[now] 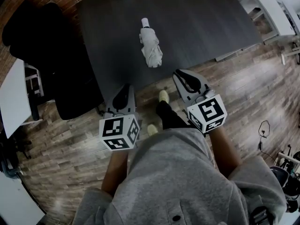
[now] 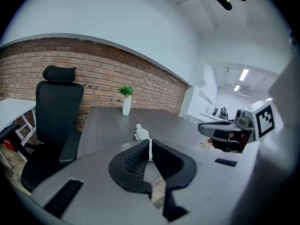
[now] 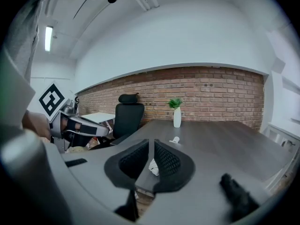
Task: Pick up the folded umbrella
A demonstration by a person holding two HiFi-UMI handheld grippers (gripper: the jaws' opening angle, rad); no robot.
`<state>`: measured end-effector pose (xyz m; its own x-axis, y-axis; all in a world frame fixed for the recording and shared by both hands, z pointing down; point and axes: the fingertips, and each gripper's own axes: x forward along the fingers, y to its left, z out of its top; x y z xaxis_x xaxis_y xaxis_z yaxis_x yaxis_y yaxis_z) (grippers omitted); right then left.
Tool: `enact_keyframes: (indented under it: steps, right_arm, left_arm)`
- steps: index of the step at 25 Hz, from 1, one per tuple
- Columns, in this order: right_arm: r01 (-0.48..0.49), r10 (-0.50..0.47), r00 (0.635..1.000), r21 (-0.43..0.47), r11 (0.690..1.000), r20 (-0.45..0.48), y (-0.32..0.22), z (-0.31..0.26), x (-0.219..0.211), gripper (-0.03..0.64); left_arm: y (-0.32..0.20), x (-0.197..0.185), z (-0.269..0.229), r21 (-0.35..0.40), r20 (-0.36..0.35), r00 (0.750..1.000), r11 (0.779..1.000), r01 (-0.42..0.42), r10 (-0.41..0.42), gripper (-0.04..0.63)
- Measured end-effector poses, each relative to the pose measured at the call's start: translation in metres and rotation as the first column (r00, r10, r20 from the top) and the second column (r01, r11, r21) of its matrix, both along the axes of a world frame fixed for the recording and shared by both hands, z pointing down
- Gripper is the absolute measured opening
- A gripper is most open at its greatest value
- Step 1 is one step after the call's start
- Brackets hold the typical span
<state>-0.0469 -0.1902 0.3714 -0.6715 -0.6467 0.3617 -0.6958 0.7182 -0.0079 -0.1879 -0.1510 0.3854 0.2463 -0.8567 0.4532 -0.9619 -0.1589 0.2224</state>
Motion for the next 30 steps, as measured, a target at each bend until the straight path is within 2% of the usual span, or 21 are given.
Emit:
enact_keyframes:
  steps: [9,10,12,13,22,30]
  right_arm:
    - [0.001,-0.001,1.0,-0.047,0.999,0.006,-0.073,0.011,0.008,0.044]
    - [0.005,-0.005,1.0,-0.05,0.999,0.004,-0.079,0.012,0.008,0.044]
    - [0.012,-0.012,1.0,-0.056,0.998,0.001,-0.09,0.014,0.007,0.044]
    - [0.014,-0.014,1.0,-0.059,0.998,0.001,-0.095,0.014,0.006,0.044]
    - [0.015,-0.015,1.0,-0.085,0.996,0.003,-0.138,0.024,0.015,0.044]
    - [0.004,-0.004,1.0,-0.114,0.993,0.0,-0.166,0.038,0.026,0.044]
  left_arm:
    - [-0.069,0.012,0.031,-0.086,0.005,1.0,0.996,-0.011,0.012,0.031]
    - [-0.075,0.014,0.034,-0.099,0.004,1.0,0.995,-0.014,0.015,0.052]
    - [-0.086,0.017,0.042,-0.129,-0.004,1.0,0.991,-0.024,0.023,0.163]
    - [-0.091,0.017,0.045,-0.142,-0.006,1.0,0.99,-0.026,0.025,0.18]
    - [-0.133,0.029,0.065,-0.207,-0.019,0.999,0.978,-0.031,0.028,0.295]
    - [-0.158,0.042,0.094,-0.274,-0.014,0.998,0.96,-0.058,0.056,0.328]
